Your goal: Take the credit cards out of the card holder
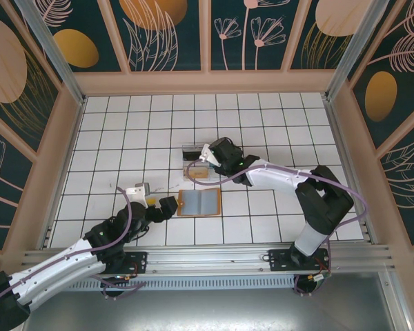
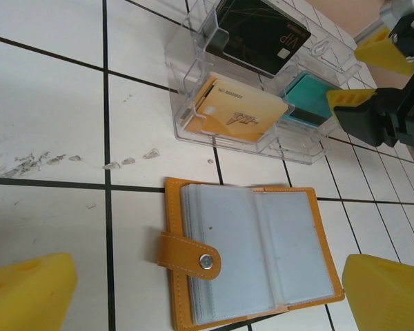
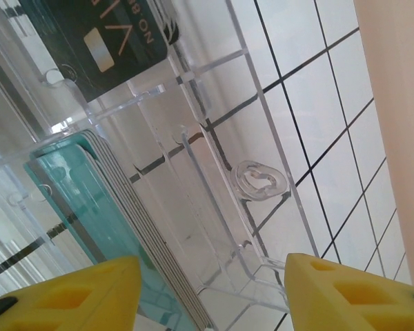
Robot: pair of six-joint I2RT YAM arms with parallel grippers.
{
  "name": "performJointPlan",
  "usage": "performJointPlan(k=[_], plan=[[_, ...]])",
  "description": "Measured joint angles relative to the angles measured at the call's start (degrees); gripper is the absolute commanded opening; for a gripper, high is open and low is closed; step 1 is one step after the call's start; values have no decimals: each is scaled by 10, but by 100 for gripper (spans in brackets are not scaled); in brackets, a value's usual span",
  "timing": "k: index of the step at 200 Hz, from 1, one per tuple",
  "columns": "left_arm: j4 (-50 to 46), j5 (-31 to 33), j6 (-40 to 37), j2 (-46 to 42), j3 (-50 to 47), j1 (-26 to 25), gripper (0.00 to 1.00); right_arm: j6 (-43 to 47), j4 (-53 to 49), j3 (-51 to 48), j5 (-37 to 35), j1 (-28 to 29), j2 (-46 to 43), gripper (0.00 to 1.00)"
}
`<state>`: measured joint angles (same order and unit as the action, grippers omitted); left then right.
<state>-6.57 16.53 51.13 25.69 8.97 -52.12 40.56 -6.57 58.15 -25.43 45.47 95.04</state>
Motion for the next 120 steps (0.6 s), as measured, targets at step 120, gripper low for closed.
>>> performJointPlan(k=[120], plan=[[114, -66, 45, 202, 15, 0, 77, -402, 27, -158, 182, 29, -240, 39]])
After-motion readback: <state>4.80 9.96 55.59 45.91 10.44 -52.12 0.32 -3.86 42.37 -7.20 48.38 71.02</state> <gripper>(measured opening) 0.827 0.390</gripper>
